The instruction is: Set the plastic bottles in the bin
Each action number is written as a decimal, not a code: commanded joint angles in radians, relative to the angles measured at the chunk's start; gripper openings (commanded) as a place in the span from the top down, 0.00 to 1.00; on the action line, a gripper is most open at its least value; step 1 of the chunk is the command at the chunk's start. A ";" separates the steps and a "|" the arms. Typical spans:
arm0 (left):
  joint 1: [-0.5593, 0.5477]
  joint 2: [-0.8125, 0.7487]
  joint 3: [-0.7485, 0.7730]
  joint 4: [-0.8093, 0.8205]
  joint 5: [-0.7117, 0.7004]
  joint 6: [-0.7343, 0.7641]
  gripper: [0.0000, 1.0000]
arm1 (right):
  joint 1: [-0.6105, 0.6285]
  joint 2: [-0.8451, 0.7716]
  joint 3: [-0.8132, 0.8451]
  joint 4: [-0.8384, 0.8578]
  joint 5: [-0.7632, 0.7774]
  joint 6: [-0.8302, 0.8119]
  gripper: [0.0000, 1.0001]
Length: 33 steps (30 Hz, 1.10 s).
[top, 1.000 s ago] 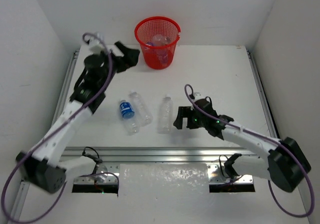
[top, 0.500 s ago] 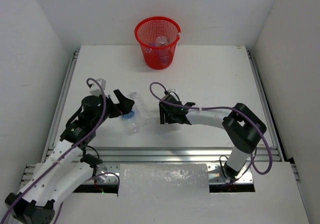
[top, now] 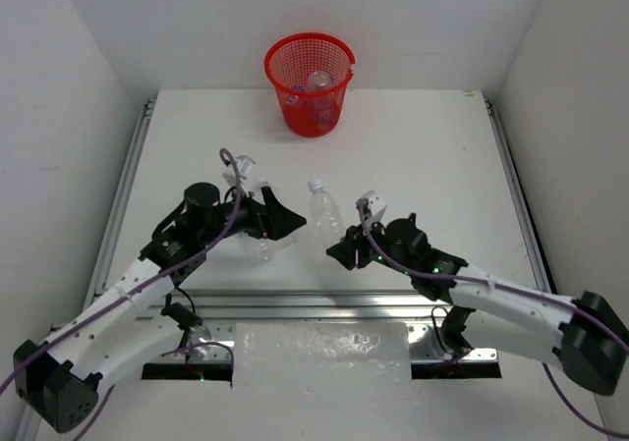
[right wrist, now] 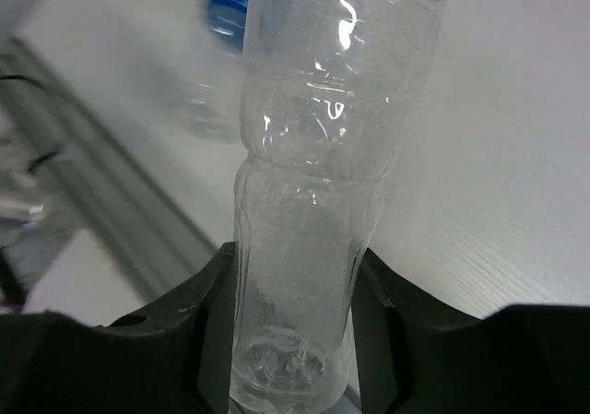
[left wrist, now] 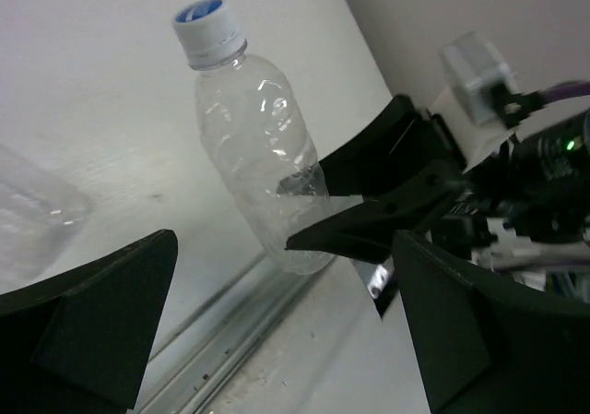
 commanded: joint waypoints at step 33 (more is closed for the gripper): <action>0.083 1.274 1.671 -0.065 -0.768 0.379 1.00 | 0.008 -0.807 -0.119 -0.530 0.414 0.047 0.01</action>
